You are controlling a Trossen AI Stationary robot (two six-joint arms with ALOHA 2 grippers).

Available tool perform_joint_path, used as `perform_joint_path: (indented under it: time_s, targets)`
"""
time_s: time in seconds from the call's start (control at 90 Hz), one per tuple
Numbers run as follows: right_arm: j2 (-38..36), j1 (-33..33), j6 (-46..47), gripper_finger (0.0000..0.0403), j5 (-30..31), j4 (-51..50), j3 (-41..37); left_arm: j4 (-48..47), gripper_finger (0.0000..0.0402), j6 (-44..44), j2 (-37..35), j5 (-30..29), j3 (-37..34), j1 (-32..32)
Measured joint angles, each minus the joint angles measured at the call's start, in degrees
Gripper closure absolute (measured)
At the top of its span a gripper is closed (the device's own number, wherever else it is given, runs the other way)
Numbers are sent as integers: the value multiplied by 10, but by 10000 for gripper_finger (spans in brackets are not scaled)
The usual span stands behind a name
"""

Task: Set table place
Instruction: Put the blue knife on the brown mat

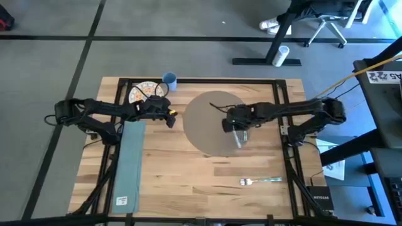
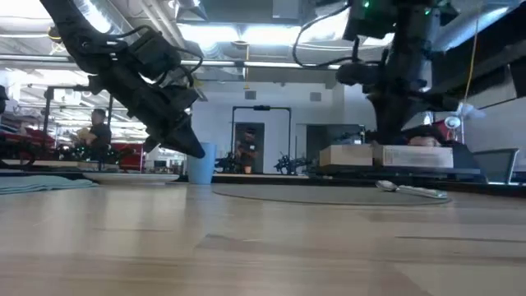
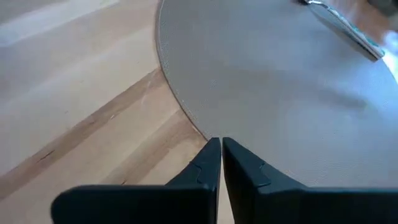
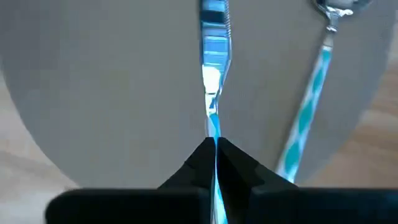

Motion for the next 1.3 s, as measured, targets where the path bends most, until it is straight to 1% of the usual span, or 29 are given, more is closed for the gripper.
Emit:
perform_joint_path:
  time_s: [0.2, 0.367, 0.489, 0.6, 0.733, 0.833, 0.922, 1.3]
  targets:
    - [35, -17, 12, 403, -5, 7, 0, -4, 402, -11, 0, -20, 0, 0]
    - [39, -17, 19, 403, 6, 40, 0, -6, 402, -12, 0, -20, 0, 0]
    - [40, -16, 17, 398, -1, 52, 0, -5, 402, -12, 0, -20, 0, 0]
    - [47, -16, 17, 382, -17, 61, 0, -5, 402, -12, 0, -20, 0, 0]
    - [70, -16, 17, 352, -26, 58, 0, -5, 402, -12, 0, -21, 0, 0]
    - [90, -16, 14, 331, -26, 60, 0, -6, 402, -12, 0, -21, 0, 0]
    - [103, -16, 3, 321, -21, 64, 0, -6, 402, -12, 0, -21, 0, 0]
    - [129, -16, -7, 335, 0, 61, -1, -11, 402, -12, 0, -22, 0, 0]
